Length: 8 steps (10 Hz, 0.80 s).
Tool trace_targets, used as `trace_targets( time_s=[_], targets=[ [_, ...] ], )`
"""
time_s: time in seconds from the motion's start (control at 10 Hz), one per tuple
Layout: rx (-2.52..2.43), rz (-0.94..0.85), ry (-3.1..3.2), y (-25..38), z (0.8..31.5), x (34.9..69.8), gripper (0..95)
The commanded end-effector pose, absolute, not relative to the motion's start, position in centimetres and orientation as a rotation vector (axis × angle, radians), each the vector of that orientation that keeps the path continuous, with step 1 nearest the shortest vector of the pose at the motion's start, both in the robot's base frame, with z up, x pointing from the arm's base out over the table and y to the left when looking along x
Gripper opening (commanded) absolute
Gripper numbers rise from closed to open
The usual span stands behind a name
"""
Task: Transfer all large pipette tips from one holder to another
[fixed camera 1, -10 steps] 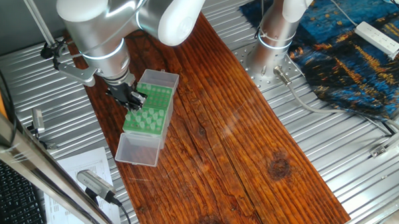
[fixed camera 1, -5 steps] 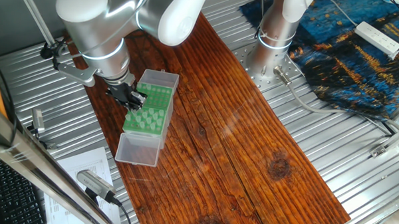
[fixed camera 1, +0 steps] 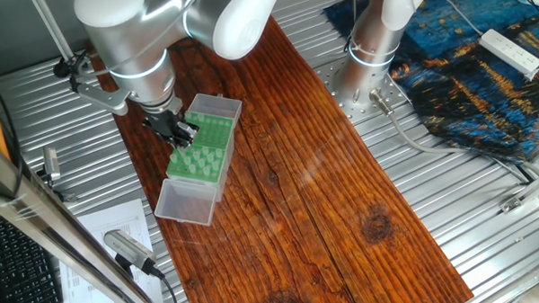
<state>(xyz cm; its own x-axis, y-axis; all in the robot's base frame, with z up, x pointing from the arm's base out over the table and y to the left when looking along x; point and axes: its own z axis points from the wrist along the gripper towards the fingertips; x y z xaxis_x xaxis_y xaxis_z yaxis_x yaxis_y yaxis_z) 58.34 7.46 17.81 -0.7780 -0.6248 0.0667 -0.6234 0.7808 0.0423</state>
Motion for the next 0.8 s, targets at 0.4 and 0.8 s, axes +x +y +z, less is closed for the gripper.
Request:
trace_targets(
  time_s=[0.4,0.8],
  targets=[
    [1.017,-0.032,-2.887,7.54,18.42,58.41,0.0],
    [1.020,-0.034,-2.881,7.64,18.83,58.51,0.0]
  ],
)
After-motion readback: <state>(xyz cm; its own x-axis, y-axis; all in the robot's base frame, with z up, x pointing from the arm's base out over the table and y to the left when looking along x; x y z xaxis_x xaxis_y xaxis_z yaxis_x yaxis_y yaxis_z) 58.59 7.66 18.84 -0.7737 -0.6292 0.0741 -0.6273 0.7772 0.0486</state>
